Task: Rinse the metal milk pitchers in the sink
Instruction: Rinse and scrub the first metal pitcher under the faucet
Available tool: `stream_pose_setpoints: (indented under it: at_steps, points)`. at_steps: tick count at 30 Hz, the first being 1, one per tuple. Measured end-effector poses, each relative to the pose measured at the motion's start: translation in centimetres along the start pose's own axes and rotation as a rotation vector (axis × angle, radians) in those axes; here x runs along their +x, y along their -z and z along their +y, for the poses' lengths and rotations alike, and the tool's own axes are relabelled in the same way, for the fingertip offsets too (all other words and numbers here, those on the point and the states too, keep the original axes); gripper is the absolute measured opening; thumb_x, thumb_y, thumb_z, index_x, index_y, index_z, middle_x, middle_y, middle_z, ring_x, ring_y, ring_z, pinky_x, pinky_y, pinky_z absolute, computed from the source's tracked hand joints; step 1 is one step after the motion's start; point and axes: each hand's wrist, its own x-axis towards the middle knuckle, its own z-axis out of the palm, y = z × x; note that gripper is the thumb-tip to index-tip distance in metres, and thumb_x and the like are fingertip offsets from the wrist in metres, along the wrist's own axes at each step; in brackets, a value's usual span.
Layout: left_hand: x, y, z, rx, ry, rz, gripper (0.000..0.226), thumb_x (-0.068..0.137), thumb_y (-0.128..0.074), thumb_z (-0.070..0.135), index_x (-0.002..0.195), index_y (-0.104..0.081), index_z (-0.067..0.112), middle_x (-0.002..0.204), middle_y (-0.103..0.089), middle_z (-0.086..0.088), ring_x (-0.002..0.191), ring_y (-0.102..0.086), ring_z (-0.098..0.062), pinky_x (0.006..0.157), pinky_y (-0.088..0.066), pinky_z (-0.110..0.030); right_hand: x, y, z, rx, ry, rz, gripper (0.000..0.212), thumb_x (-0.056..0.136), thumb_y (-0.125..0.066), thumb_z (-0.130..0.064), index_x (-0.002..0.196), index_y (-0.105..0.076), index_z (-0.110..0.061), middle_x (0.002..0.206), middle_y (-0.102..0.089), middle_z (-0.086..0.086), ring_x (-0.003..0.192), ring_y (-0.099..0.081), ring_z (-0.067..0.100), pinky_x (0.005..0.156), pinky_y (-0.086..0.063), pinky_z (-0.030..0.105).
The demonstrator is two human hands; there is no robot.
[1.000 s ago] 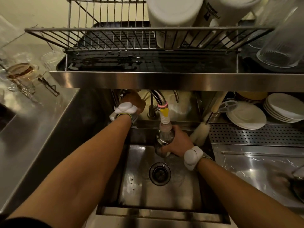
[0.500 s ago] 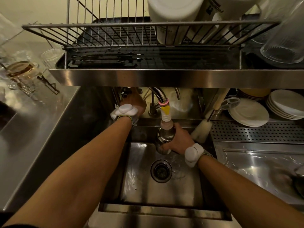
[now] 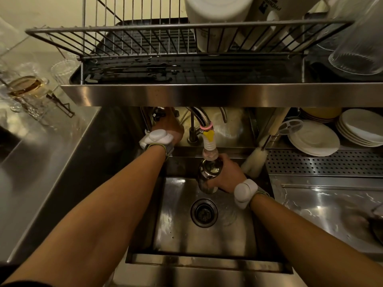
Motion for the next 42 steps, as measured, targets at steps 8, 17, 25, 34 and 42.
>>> stream_pose_setpoints:
  at_steps: [8,17,25,34,42]
  points:
    - [-3.7,-1.3,-1.1,-0.051,0.003,0.07,0.075,0.083,-0.055,0.025,0.146,-0.015,0.013,0.119,-0.059,-0.017,0.104,-0.059,-0.034,0.085,-0.05,-0.039,-0.7,-0.4,0.5,-0.049,-0.047,-0.027,0.1,0.049,-0.089,-0.035,0.135,-0.04,-0.02,0.126,-0.057,0.002,0.116,-0.055,0.022,0.098,-0.046,0.039]
    - [-12.1,-2.8,-0.9,-0.26,0.244,-0.45,0.032,0.092,-0.053,0.036,0.113,-0.055,0.012,0.112,-0.066,-0.017,0.094,-0.066,-0.035,0.084,-0.054,-0.044,-2.7,-2.2,0.9,-0.018,-0.194,-0.008,0.108,0.044,-0.088,-0.036,0.133,-0.031,-0.013,0.127,-0.048,0.009,0.111,-0.052,0.026,0.086,-0.045,0.029]
    - [-16.9,-4.9,2.8,-0.869,0.561,-0.704,0.047,0.098,-0.041,0.041,0.142,-0.038,0.023,0.102,-0.063,-0.011,0.072,-0.063,-0.023,0.062,-0.058,-0.033,-3.1,-2.5,1.0,0.11,-0.227,0.077,0.094,0.056,-0.085,-0.03,0.132,-0.032,-0.013,0.121,-0.055,0.011,0.108,-0.057,0.03,0.088,-0.048,0.033]
    - [-16.8,-6.1,3.9,-1.011,0.47,-0.521,0.025,0.1,-0.036,0.032,0.116,-0.054,0.024,0.126,-0.057,-0.017,0.105,-0.058,-0.026,0.089,-0.048,-0.042,-3.7,-1.8,0.7,0.564,-0.25,-0.002,0.053,0.083,-0.058,-0.012,0.132,-0.04,-0.022,0.125,-0.053,0.016,0.102,-0.057,0.029,0.09,-0.051,0.045]
    - [-18.5,-10.4,1.0,-0.763,0.572,-0.582,0.042,0.102,-0.032,0.031,0.138,-0.042,0.012,0.136,-0.052,-0.017,0.12,-0.054,-0.03,0.103,-0.045,-0.042,-4.8,-4.5,1.5,0.381,-0.265,-0.171,0.047,0.086,-0.059,-0.003,0.131,-0.048,-0.008,0.129,-0.056,0.016,0.112,-0.056,0.028,0.072,-0.044,0.014]
